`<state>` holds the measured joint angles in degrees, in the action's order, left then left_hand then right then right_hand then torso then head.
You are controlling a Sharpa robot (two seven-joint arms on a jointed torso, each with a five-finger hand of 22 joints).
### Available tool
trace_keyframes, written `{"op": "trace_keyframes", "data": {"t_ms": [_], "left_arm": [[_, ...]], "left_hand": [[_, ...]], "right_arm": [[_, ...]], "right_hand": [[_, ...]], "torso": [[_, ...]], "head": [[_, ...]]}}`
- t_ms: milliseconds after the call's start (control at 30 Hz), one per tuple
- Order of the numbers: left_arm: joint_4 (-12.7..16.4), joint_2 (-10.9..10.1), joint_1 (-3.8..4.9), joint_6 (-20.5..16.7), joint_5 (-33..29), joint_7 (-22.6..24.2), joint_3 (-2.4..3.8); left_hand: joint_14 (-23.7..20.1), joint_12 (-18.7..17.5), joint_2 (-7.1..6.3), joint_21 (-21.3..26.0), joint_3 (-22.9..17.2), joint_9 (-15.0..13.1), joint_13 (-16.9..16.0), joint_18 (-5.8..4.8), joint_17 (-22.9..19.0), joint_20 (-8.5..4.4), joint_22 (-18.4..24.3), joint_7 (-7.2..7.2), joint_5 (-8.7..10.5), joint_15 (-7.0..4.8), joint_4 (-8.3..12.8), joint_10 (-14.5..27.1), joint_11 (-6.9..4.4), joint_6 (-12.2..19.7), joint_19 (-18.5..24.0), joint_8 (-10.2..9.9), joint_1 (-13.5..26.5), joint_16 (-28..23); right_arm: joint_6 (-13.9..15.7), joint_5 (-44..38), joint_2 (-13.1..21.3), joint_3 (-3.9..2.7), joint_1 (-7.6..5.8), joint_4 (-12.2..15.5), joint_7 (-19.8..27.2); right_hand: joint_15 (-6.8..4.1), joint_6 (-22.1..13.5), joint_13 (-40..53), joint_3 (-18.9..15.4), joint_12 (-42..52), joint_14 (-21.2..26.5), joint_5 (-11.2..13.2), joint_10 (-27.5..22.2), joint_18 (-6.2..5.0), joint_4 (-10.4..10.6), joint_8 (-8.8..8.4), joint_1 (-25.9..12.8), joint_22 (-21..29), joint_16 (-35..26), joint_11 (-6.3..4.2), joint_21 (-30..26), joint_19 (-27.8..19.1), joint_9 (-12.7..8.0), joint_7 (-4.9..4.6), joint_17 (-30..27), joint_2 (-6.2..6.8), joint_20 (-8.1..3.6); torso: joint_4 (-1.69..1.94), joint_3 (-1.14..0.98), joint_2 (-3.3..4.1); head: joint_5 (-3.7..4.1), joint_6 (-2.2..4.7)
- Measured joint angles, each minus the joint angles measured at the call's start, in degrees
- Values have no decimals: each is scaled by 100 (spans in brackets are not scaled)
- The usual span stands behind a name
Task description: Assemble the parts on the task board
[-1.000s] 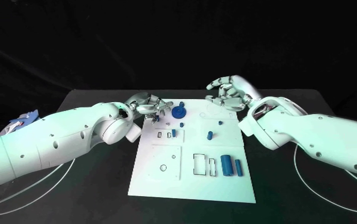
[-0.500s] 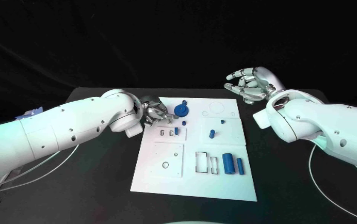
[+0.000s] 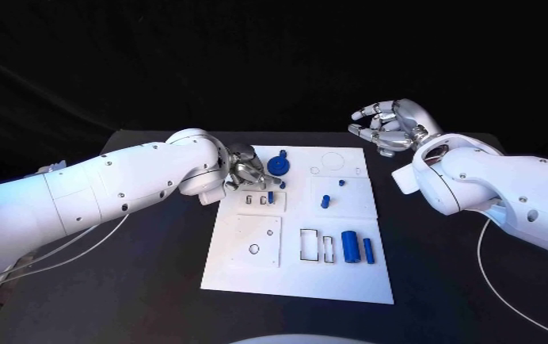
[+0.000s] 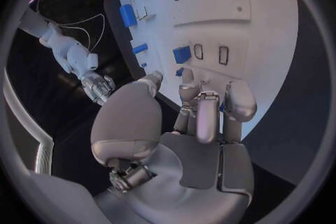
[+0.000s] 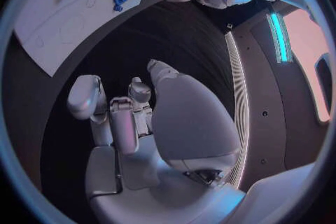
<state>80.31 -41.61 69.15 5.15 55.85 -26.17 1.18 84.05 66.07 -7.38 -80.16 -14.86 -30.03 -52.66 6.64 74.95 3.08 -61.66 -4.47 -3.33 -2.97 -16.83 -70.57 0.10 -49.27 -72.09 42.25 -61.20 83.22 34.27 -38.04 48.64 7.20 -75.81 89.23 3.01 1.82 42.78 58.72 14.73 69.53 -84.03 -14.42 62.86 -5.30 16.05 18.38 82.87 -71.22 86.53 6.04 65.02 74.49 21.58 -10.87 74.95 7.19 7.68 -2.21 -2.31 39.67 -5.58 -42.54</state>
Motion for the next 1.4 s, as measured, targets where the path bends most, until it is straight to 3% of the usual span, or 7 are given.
{"op": "trace_keyframes", "data": {"t_ms": [333,900,1000,1067,1400], "left_arm": [[-39,128,62,217,136,-264,-35],[-78,188,87,480,203,-445,-57],[-72,191,89,506,204,-458,-61],[-71,200,89,522,205,-468,-66],[-77,238,89,588,203,-509,-95]], "left_hand": [[0,25,0,0,0,-28,-15,0,-1,21,-21,20,0,0,0,0,0,21,-20,0,-1,0],[-1,28,77,-22,0,-81,-28,1,-1,20,-42,19,0,1,0,1,1,21,-20,0,-33,21],[-1,27,115,-22,0,-104,-27,-90,-1,20,-49,36,0,1,0,1,1,44,-20,0,-72,21],[-1,28,153,-22,0,-124,-27,-91,-2,20,-55,17,0,1,0,1,1,63,-20,0,-109,41],[-1,27,203,-44,-241,-218,22,-90,-2,21,-65,17,0,1,12,66,20,104,-19,0,-394,41]], "right_arm": [[-3,-12,9,2,-1,-14,-92],[-11,-16,-17,6,0,-48,-175],[-13,-17,-24,7,2,-60,-183],[-14,-17,-28,8,3,-63,-188],[-9,-18,-33,9,4,-63,-189]], "right_hand": [[0,0,-26,0,0,0,-21,0,0,0,0,-23,8,0,0,0,0,-6,0,-1,23,0],[1,0,-38,18,0,0,-55,0,0,18,22,-23,24,0,1,-35,0,-12,0,-2,23,1],[0,0,-38,18,0,0,-55,0,0,18,22,-23,24,0,1,-35,0,-12,0,-2,23,1],[1,0,-38,18,0,0,-55,0,0,18,22,-40,30,0,1,-35,0,-12,0,-2,40,1],[1,0,-50,147,0,0,-279,0,0,-1,66,-46,29,0,1,-35,0,-36,0,-2,46,1]], "torso": [[1,-4,4],[2,2,13],[5,3,13],[9,3,13],[7,5,15]], "head": [[-12,-28],[4,-71],[4,-77],[7,-84],[1,-109]]}}
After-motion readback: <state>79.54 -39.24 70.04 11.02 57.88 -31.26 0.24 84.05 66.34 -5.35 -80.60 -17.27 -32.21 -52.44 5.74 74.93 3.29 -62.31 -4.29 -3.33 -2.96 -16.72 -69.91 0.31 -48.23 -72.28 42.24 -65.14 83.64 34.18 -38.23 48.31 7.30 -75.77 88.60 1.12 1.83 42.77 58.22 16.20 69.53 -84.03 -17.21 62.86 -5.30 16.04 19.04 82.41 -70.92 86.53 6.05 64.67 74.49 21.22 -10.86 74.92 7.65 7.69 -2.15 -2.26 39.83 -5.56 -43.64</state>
